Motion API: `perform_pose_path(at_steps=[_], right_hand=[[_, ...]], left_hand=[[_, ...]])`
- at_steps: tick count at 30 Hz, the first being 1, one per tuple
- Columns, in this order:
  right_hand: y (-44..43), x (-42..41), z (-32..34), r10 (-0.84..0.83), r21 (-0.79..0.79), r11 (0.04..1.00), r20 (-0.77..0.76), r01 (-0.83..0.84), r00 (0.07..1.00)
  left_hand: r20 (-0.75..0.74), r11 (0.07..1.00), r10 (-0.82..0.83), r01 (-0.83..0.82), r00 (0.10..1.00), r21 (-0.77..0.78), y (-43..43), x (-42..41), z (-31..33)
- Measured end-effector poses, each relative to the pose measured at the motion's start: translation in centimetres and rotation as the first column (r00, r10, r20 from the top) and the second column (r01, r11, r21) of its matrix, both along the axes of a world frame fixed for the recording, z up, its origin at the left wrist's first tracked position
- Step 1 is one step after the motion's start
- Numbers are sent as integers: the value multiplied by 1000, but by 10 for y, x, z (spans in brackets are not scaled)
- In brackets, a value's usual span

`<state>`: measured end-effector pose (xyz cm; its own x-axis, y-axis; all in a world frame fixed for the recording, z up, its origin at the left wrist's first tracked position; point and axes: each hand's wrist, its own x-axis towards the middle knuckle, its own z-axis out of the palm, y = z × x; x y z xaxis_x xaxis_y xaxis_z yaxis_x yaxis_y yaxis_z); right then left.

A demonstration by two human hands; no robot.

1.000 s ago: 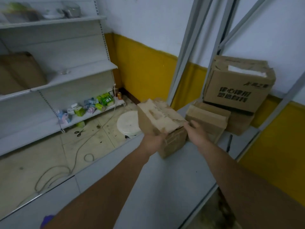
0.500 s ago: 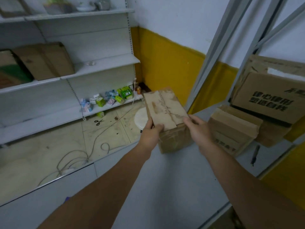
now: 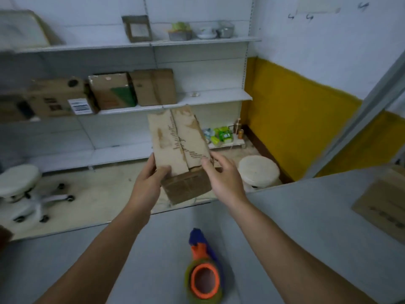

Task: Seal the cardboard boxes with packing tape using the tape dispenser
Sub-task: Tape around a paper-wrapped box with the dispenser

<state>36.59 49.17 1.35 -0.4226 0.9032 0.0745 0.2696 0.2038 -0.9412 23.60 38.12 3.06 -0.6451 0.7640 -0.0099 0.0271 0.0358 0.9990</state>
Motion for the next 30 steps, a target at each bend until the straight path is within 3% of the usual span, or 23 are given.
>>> perform_pose_path(at_steps=[6,15,19,24,26,27,28,30], right_hand=[[-132,-84,-31,218,-72,974,56,-214,974],[-251,-90,-93,376,-177,921,168,-347,911],[-244,-83,-93,416,-132,909,242,-395,877],[-198,-102,-74,60,165,983,141,-83,988],[-174,-111,-67,92,191,973,213,-134,973],[-166,-116,-65,159,119,973,268,-196,950],[-161,-120,-66,233,46,964,335,-263,913],[-160,-122,-74,292,73,921,521,-383,802]], left_hand=[[44,978,206,-204,978,-31,-144,-80,-23],[145,950,218,-176,965,-259,-257,-130,-85],[191,957,153,-97,970,-272,-263,-147,-101],[220,967,-7,62,976,-248,-251,-164,-110],[233,961,-65,124,970,-249,-244,-169,-110],[237,959,-77,137,968,-248,-241,-172,-109],[233,957,-80,141,969,-255,-238,-174,-108],[189,954,-60,112,980,-280,-234,-178,-106]])
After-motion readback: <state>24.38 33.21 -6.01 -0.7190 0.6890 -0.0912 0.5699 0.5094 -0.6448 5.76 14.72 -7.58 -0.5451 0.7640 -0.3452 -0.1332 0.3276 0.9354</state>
